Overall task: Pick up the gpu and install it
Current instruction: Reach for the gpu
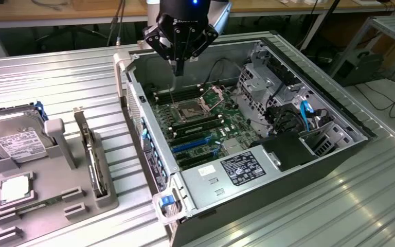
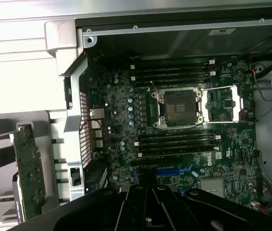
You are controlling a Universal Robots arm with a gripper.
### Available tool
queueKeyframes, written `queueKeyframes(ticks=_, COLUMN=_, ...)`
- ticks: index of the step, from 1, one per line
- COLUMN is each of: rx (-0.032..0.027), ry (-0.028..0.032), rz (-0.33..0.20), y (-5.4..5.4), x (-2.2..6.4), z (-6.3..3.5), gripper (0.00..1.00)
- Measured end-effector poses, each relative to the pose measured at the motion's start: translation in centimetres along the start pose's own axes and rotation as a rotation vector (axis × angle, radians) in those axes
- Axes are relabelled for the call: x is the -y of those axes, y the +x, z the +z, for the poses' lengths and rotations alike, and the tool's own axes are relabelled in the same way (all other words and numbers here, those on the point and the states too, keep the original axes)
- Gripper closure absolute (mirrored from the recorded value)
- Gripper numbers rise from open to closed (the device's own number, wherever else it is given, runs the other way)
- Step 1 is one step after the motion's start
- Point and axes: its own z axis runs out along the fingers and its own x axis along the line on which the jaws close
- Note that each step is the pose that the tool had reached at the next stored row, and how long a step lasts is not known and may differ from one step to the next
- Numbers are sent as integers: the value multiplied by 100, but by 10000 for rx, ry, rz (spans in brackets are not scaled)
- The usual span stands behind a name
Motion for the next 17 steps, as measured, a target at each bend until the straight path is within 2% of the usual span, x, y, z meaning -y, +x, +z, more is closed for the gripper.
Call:
queueKeyframes(ticks=3, rx=0, ry=0, rz=-1, y=1, x=0, z=0, gripper=89)
queueKeyframes(ticks=6, rx=0, ry=1, rz=-1, y=56, x=4, z=-2, gripper=89)
queueKeyframes(ticks=17, rx=0, ry=0, rz=0, y=434, x=33, z=-12, gripper=89)
